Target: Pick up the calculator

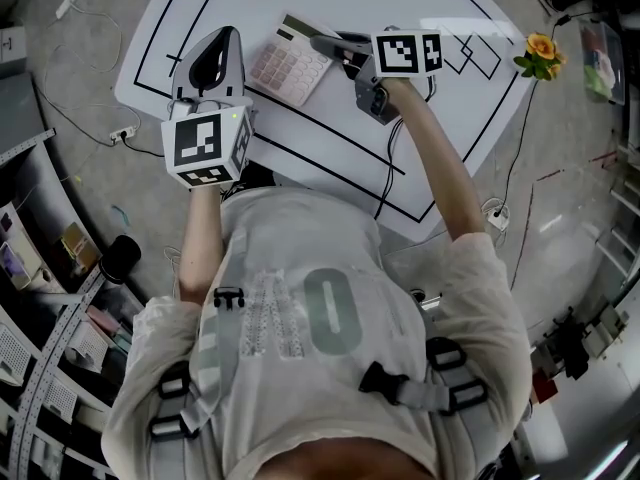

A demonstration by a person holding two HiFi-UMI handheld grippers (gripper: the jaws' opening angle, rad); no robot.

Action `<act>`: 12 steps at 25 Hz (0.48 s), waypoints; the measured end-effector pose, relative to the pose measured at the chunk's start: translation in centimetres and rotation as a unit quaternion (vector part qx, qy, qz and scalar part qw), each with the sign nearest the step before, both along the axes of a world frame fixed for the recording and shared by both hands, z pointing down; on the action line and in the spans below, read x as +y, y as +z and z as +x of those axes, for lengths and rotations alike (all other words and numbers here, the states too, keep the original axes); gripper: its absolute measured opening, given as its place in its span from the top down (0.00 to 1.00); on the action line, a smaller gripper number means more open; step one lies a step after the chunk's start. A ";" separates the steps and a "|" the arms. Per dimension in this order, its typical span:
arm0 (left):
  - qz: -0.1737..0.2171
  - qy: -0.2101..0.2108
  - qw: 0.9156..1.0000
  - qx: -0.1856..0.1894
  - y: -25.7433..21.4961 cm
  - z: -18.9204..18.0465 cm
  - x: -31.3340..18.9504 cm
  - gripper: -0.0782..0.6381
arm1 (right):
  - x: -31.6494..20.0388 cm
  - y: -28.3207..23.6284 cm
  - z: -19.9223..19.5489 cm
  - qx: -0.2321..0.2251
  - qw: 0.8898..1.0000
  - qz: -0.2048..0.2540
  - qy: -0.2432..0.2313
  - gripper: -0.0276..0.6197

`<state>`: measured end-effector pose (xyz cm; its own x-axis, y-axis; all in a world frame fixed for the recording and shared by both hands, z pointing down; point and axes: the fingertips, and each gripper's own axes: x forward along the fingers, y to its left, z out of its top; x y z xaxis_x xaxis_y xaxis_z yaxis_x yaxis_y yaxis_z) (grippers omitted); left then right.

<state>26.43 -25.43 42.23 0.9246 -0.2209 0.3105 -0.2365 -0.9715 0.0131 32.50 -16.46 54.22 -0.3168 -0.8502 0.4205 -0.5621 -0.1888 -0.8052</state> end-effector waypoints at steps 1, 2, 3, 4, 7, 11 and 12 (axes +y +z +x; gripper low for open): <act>0.000 -0.001 1.000 0.001 0.0 0.0 0.0 0.86 | 0.0 0.0 0.0 -0.001 1.000 0.000 0.000 0.84; 0.000 -0.002 1.000 0.001 -0.1 -0.1 -0.1 0.86 | 0.0 0.0 0.0 -0.003 1.000 -0.001 0.000 0.84; 0.000 -0.002 1.000 0.002 -0.1 -0.1 -0.1 0.86 | 0.0 0.0 0.0 -0.005 1.000 -0.002 0.000 0.84; 0.001 -0.003 1.000 0.003 -0.2 -0.2 -0.1 0.86 | 0.0 0.0 0.0 -0.008 1.000 -0.003 0.000 0.84; 0.002 -0.004 1.000 0.009 -0.7 -0.5 -0.1 0.86 | -0.1 -0.3 0.2 -0.003 1.000 -0.004 0.010 0.84; -0.003 0.002 1.000 0.022 -1.3 -0.6 -0.2 0.86 | -0.3 -1.7 1.5 0.041 0.998 0.002 0.038 0.84; -0.004 0.003 1.000 0.026 -1.6 -0.5 -0.3 0.86 | -0.3 -2.4 2.1 0.055 0.997 0.004 0.048 0.84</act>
